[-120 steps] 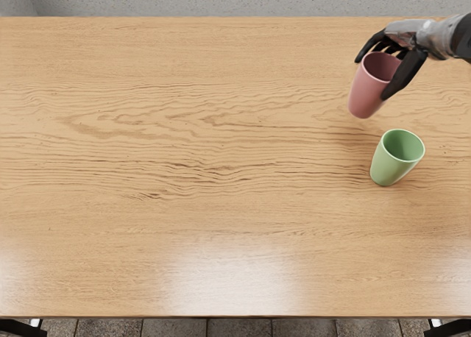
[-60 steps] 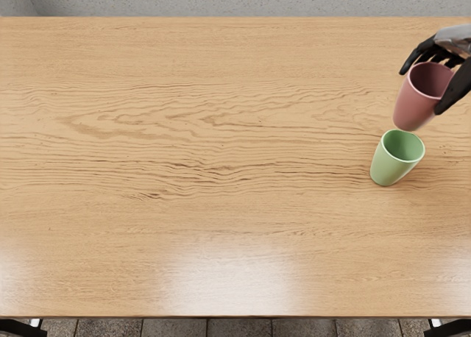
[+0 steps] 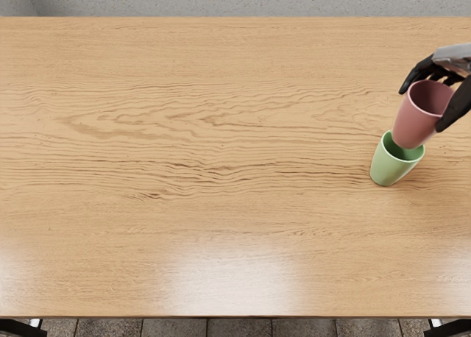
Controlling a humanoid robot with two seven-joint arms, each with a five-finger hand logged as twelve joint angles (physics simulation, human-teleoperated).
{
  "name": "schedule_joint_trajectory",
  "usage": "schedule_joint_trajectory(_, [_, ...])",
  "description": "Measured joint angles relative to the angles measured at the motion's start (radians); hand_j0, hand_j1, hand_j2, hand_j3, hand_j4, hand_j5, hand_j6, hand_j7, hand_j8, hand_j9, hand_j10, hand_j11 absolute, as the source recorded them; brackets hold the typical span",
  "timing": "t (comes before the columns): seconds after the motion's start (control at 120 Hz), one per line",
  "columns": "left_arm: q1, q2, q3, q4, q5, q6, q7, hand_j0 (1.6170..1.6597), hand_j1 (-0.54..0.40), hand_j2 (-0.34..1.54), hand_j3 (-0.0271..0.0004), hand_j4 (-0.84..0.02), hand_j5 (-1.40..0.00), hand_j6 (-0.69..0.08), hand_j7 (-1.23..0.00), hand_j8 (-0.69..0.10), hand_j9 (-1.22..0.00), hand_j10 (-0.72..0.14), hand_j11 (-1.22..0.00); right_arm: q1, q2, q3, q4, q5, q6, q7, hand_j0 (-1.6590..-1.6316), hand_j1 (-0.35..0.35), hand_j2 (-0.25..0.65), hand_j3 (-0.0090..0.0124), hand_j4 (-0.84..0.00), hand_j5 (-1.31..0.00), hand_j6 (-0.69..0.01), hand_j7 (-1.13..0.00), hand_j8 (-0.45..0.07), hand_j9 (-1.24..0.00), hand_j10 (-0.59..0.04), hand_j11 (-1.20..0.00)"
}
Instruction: Pick up cup and place in cup with right hand
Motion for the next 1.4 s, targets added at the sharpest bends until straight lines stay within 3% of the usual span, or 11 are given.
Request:
schedule_joint_trajectory(0.525, [0.0,0.0,0.0,0.0,0.0,0.0,0.0,1.6581,0.349,0.0,-0.0001,0.0,0.0,0.0,0.0,0.0,0.0,0.0,0.0,-0.018,0.001,0.001,0.006,0.006,-0.013,0.0,-1.6567,0.079,-0.01,0.0,-0.424,-0.59,-0.324,-0.57,-0.259,-0.58,-0.377,-0.58])
schedule_joint_trajectory(0.75, [0.0,0.0,-0.001,0.0,0.0,0.0,0.0,1.6581,0.349,0.0,-0.0001,0.0,0.0,0.0,0.0,0.0,0.0,0.0,0.0,-0.018,0.001,0.0,0.002,0.004,-0.018,0.0,-1.6576,0.006,-0.037,0.0,-0.323,-0.43,-0.292,-0.42,-0.27,-0.43,-0.308,-0.43])
schedule_joint_trajectory(1.083, [0.0,0.0,-0.001,0.0,0.0,0.0,0.0,1.6581,0.349,0.0,-0.0001,0.0,0.0,0.0,0.0,0.0,0.0,0.0,0.0,-0.021,0.0,0.001,0.002,0.004,-0.019,0.0,-1.6579,-0.028,-0.047,0.0,-0.28,-0.36,-0.275,-0.36,-0.27,-0.36,-0.276,-0.36])
schedule_joint_trajectory(1.2, [0.003,0.0,-0.001,0.0,-0.001,0.0,0.0,1.6581,0.349,0.0,-0.0001,0.0,0.0,0.0,0.0,0.0,0.0,0.0,0.0,-0.023,0.0,0.006,0.002,0.032,-0.033,0.0,-1.658,-0.094,-0.038,0.0,-0.224,-0.29,-0.222,-0.28,-0.218,-0.28,-0.221,-0.28])
schedule_joint_trajectory(1.4, [0.007,0.0,-0.001,0.0,-0.002,0.0,0.0,1.6581,0.349,0.0,-0.0001,0.0,0.0,0.0,0.0,0.0,0.0,0.0,0.0,-0.022,0.015,0.043,0.003,0.184,-0.033,0.0,-1.658,-0.228,-0.017,0.0,-0.111,-0.14,-0.111,-0.14,-0.109,-0.14,-0.109,-0.14])
